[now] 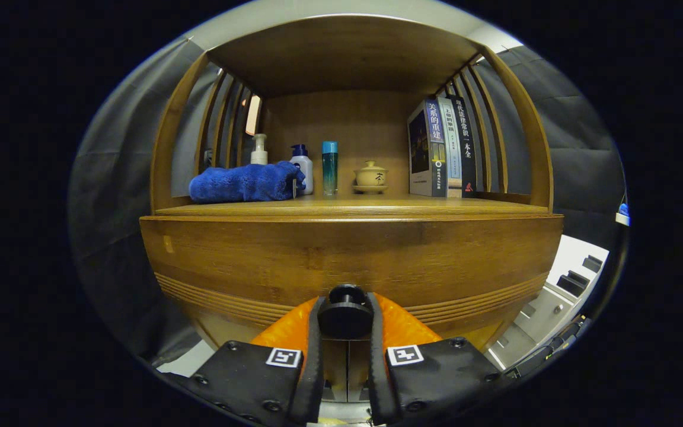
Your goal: Pull open the drawer, take out the items inside it, and place them on the countertop above the cabinet.
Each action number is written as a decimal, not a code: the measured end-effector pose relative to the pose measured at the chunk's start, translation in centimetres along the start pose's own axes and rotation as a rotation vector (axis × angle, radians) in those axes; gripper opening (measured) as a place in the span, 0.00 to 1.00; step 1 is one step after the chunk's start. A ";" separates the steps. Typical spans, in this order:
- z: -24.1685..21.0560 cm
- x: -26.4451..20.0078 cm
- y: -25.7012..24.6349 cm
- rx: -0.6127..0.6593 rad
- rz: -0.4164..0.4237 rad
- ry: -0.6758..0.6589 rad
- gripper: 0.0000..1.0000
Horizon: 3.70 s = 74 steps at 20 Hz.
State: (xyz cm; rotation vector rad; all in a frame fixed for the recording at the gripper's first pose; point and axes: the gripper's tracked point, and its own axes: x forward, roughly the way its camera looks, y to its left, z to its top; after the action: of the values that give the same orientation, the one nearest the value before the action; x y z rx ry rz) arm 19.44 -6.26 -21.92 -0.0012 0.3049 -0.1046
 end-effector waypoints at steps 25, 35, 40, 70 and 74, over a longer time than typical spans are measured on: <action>-2.5 -14.2 0.6 0.048 0.051 0.094 0.39; -3.5 -15.8 0.6 0.031 0.057 0.103 0.40; -3.5 -15.8 0.7 0.033 0.061 0.098 0.47; 15.0 -5.6 2.1 0.010 0.208 0.177 0.97; 8.7 -2.2 2.1 -0.086 0.171 0.352 0.97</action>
State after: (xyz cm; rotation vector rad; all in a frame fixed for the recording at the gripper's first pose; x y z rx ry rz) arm 20.23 -4.06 -12.97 -0.0421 0.6592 0.0793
